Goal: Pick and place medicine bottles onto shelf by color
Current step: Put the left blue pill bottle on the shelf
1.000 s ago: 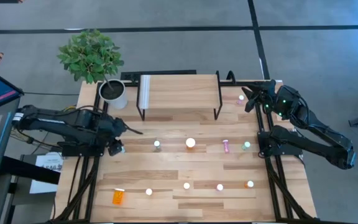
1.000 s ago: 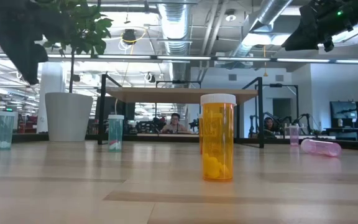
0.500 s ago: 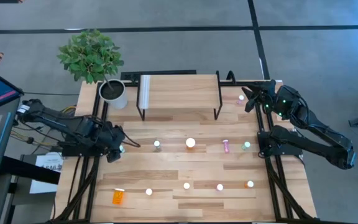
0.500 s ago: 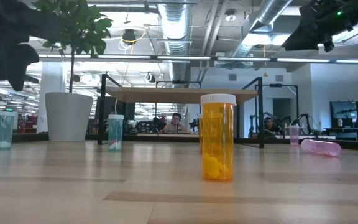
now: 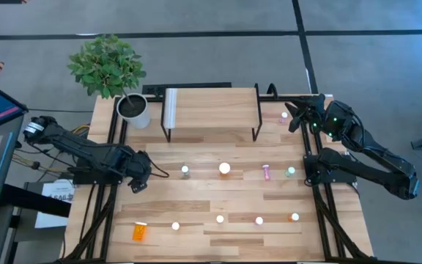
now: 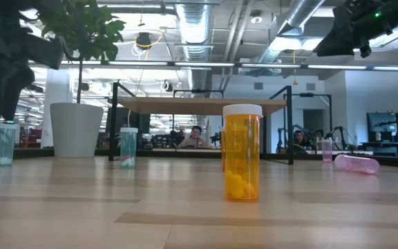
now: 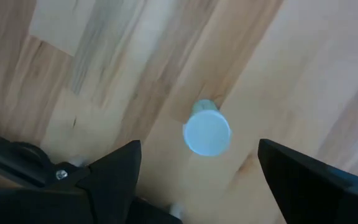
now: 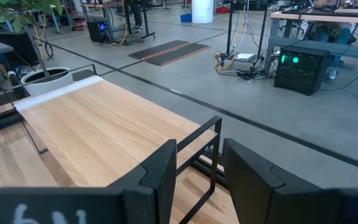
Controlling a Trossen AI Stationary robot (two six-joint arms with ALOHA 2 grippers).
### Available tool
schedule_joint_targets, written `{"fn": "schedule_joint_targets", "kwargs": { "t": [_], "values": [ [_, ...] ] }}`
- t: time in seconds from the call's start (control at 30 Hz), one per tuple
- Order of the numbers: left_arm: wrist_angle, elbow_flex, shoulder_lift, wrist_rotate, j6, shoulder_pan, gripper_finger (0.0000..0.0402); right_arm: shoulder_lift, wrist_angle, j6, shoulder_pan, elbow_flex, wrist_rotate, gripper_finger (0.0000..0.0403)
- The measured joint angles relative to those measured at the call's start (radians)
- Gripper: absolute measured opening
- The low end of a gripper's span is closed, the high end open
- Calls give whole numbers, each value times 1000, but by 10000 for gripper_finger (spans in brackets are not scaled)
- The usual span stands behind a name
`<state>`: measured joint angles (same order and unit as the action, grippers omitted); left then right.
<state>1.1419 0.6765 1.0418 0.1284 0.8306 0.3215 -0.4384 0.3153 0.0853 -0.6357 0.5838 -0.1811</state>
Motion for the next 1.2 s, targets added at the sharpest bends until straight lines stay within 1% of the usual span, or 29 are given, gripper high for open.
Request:
{"fn": "schedule_joint_targets", "kwargs": {
  "t": [0.23,0.57,0.67,0.97,1.2],
  "values": [
    [0,0,56,-34,-21,-34,310,0,0,0,0,0,0,155],
    [-49,-1,91,-35,-59,-43,305,0,0,1,0,0,0,155],
    [-52,-1,91,-35,-59,-43,285,0,0,1,0,0,0,155],
    [-53,-1,91,-44,-63,-43,194,0,0,2,0,0,0,155],
    [-57,-1,91,-44,-63,-43,159,0,0,5,0,0,0,155]
  ]
}}
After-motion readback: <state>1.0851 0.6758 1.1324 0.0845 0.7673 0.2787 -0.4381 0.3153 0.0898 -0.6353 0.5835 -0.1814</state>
